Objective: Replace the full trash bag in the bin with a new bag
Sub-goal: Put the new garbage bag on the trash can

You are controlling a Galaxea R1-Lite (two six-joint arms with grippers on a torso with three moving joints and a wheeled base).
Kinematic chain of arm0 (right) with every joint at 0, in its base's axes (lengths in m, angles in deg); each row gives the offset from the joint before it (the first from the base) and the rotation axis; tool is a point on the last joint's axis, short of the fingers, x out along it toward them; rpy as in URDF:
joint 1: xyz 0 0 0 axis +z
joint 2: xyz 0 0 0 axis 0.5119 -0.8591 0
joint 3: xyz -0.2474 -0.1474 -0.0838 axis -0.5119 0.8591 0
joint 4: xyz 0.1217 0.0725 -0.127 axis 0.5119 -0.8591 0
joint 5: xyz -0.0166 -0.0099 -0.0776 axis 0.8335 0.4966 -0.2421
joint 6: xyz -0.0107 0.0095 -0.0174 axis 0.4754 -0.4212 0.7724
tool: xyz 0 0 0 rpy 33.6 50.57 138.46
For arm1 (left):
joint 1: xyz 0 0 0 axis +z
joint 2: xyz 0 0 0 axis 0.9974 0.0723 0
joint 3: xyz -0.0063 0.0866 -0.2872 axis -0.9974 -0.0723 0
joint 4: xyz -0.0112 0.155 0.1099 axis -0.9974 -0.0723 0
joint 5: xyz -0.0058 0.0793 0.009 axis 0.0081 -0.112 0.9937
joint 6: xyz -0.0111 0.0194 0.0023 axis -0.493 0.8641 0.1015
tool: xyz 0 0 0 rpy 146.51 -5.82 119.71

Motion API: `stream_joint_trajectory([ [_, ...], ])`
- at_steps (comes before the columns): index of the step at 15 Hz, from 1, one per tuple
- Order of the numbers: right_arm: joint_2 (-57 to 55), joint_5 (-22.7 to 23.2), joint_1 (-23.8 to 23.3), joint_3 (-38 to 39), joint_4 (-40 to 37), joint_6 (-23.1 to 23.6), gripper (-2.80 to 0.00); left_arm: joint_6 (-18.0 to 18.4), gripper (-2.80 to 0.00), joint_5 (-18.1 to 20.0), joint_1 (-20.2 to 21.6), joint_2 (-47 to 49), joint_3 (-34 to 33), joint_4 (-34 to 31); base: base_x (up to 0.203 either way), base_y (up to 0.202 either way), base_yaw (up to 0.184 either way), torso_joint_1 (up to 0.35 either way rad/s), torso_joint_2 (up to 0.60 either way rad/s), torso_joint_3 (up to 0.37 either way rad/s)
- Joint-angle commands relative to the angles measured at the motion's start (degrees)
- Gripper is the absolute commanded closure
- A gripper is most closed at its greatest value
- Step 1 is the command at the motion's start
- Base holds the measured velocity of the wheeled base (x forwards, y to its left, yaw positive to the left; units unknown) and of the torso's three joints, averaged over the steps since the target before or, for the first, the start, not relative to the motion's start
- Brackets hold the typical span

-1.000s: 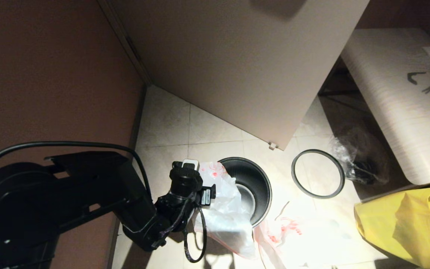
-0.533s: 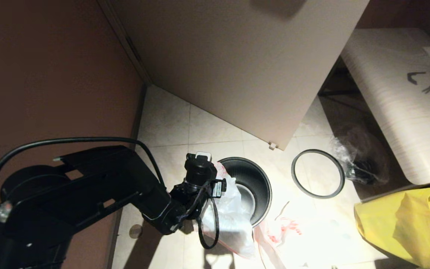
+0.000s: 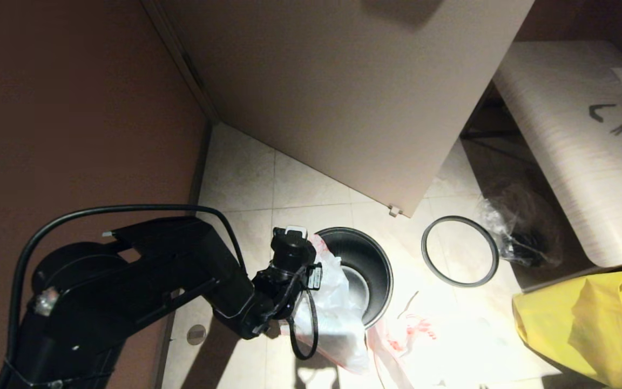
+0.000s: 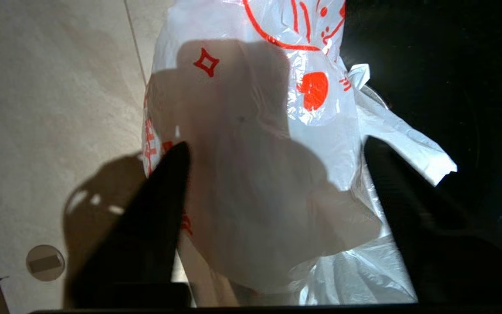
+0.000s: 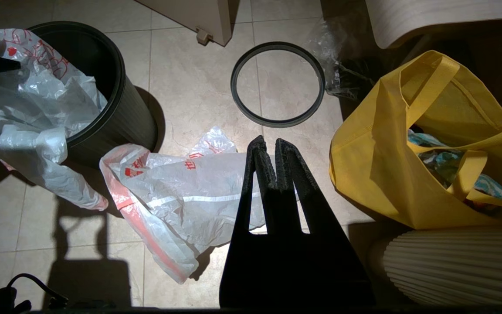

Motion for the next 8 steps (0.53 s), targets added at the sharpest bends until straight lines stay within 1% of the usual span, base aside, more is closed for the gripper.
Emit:
stream_joint_trajectory([
  [1,0.0,0.0,0.0,0.0,0.0,0.0,0.0,0.0,0.0,-0.2,0.3,0.5,0.2,0.3,0.0,0.0,0.0,0.0,0.0,0.0],
  [5,0.0,0.0,0.0,0.0,0.0,0.0,0.0,0.0,0.0,-0.2,1.0,0.9,0.0,0.3,0.0,0.0,0.0,0.0,0.0,0.0],
  [8,0.0,0.0,0.0,0.0,0.0,0.0,0.0,0.0,0.0,-0.5,1.2,-1.0,-0.1,0.3,0.0,0.0,0.0,0.0,0.0,0.0],
])
